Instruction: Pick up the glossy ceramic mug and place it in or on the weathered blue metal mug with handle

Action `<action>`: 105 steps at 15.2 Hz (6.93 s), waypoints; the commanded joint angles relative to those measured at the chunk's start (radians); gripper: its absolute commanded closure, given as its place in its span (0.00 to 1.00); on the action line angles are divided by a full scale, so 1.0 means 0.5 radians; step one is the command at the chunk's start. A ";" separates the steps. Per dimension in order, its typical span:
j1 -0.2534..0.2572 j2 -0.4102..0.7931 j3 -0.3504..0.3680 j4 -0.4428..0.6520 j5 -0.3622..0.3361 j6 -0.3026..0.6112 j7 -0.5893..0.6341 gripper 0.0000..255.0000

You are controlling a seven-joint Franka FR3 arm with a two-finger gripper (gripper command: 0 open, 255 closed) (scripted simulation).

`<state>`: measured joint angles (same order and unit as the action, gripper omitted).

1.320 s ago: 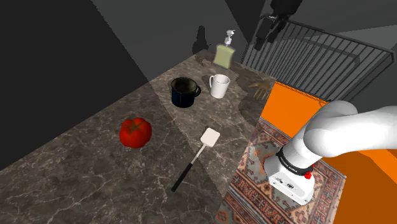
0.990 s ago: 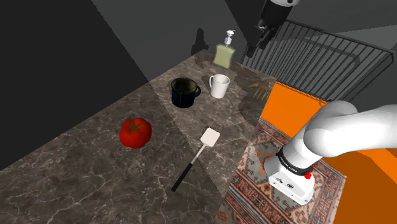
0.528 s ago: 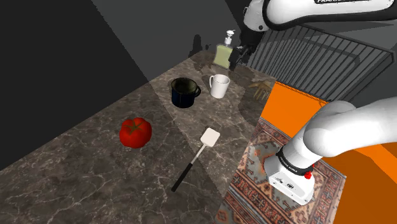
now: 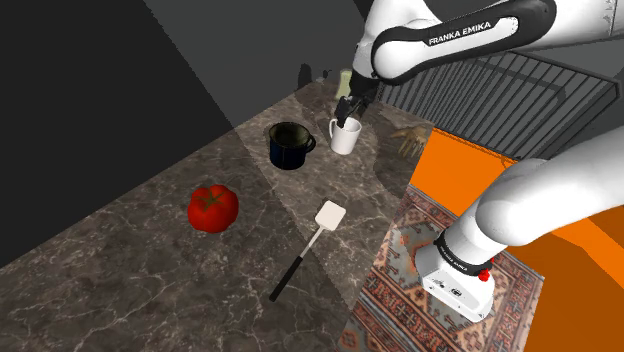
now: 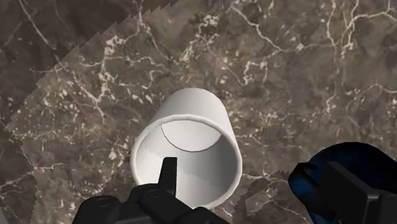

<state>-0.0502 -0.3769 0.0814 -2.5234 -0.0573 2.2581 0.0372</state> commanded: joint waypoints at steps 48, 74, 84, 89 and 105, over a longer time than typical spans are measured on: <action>-0.013 0.103 -0.002 0.262 -0.001 -0.146 -0.008 1.00; 0.183 0.582 0.384 1.221 -0.058 -0.674 0.570 1.00; 0.227 0.737 0.439 1.201 -0.118 -0.518 0.705 1.00; 0.227 0.765 0.439 1.098 -0.135 -0.390 0.726 1.00; 0.227 0.799 0.439 1.011 -0.156 -0.272 0.749 0.00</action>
<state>0.0635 0.0224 0.3012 -2.0172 -0.1353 2.1220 0.4117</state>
